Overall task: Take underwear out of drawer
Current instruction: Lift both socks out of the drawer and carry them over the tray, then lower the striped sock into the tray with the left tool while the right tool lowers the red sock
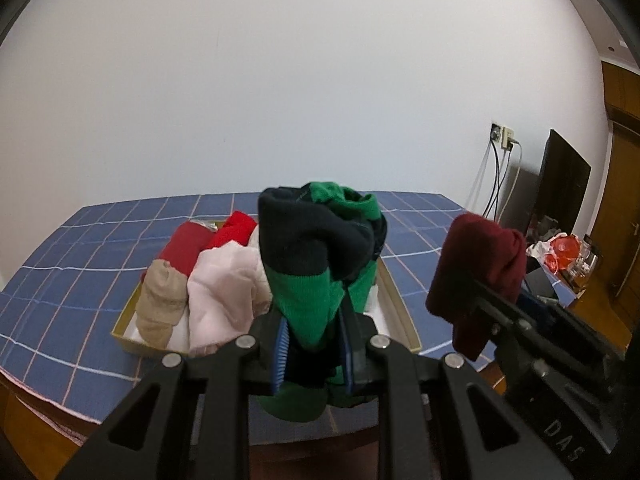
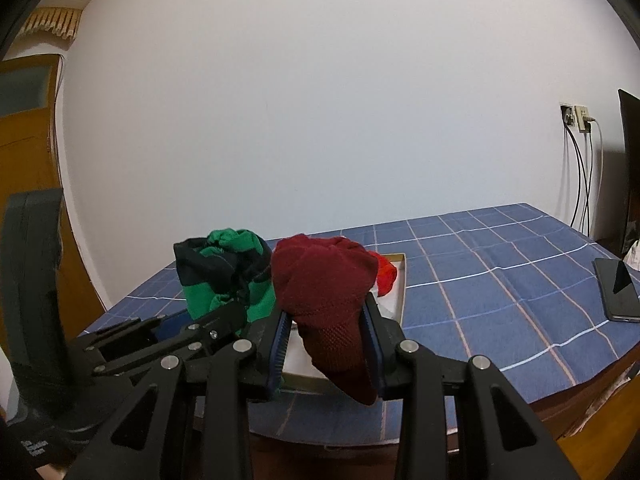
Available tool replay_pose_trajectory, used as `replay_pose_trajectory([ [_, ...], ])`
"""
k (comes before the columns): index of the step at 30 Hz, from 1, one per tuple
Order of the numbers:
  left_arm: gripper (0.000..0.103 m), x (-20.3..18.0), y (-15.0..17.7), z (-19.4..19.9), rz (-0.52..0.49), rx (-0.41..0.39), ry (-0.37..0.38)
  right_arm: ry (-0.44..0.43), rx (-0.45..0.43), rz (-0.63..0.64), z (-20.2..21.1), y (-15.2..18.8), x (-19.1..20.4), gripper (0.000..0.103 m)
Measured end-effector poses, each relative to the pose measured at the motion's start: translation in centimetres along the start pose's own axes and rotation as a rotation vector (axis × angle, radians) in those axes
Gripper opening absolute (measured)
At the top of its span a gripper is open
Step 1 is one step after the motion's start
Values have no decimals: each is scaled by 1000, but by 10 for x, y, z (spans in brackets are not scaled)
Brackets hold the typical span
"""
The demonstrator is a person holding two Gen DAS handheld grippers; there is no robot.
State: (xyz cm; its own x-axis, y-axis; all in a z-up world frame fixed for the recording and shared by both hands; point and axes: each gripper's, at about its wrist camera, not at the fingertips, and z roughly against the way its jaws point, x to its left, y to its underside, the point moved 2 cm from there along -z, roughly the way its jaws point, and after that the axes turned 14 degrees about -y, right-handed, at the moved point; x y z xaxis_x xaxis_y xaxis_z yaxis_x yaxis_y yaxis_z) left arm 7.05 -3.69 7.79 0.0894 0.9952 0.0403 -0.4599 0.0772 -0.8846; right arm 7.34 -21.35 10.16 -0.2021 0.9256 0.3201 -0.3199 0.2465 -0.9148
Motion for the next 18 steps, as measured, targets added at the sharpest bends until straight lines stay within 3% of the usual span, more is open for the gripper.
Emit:
replay_pose_trajectory([
  [18,20,-2,-21,-37,34,15,16,30,18,-14,-17,-5,-11,37],
])
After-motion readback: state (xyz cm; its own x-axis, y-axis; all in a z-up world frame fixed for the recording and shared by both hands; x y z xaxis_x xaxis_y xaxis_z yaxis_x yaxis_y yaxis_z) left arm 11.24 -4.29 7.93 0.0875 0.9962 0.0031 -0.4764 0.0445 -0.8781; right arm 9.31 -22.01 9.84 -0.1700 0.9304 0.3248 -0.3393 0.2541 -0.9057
